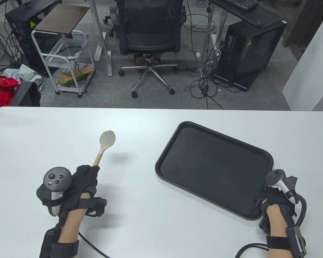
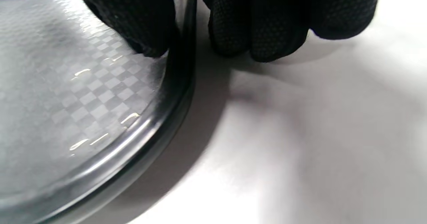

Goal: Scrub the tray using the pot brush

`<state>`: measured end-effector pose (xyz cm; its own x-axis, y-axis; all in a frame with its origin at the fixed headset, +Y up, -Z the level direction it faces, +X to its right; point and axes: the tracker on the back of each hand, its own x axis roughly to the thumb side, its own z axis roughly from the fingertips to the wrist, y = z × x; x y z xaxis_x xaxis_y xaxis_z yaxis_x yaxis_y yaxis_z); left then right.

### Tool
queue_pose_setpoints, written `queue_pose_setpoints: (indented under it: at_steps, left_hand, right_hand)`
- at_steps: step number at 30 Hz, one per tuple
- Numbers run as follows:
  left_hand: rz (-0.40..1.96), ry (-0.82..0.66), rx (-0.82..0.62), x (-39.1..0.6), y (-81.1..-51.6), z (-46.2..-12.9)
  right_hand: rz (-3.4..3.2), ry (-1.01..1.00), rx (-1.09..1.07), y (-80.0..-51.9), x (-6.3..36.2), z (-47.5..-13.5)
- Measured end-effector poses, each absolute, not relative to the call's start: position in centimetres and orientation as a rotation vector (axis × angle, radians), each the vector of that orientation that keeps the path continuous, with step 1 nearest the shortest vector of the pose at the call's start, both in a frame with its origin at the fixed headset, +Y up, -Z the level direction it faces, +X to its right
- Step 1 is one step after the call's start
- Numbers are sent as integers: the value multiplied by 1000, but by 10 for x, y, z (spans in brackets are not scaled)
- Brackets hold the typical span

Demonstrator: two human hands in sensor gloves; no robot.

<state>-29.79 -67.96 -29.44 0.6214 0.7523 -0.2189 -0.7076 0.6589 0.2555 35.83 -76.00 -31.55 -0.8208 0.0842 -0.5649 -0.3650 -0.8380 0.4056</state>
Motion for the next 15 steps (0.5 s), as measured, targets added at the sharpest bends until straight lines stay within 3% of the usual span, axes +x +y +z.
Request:
queue_pose_setpoints:
  at_steps: [8,15]
  left_hand:
    - [836,313,122,-296,-682,-295]
    - [827,304,100,-294,-684,-296]
  right_hand:
    - [2718,654,-618,-762,339,-325]
    - [2865,522,-433,-760,287,-334]
